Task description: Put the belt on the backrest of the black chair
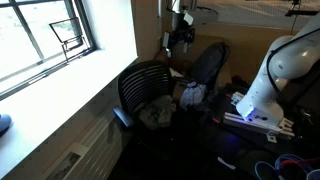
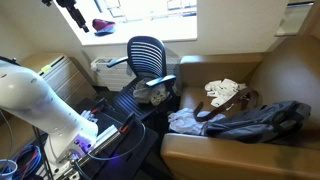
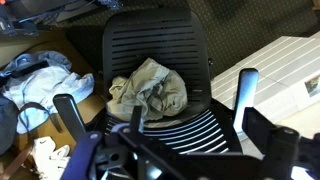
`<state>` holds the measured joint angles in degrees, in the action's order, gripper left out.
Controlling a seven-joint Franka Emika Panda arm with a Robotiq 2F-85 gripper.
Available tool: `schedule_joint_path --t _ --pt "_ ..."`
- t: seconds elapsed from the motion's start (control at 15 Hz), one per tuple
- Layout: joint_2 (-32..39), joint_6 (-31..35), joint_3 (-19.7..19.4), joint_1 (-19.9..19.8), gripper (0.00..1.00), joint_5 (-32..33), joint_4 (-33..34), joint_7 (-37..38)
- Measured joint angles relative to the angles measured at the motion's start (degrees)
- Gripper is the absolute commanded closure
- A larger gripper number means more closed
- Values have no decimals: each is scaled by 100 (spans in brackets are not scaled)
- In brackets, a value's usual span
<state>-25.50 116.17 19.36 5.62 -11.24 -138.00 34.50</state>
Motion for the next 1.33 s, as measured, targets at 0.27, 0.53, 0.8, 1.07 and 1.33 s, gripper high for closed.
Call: schedule_joint_path --t 0.27,0.53,0.8,1.07,1.33 --pt "-1 0 -6 10 0 9 -7 82" --pt "-2 1 12 95 0 112 21 89" --pt "77 -16 16 73 0 775 -169 405" --pt "-48 -21 -593 -395 0 1214 -1102 730" --pt "-206 -74 -1287 -894 0 1402 -1496 775"
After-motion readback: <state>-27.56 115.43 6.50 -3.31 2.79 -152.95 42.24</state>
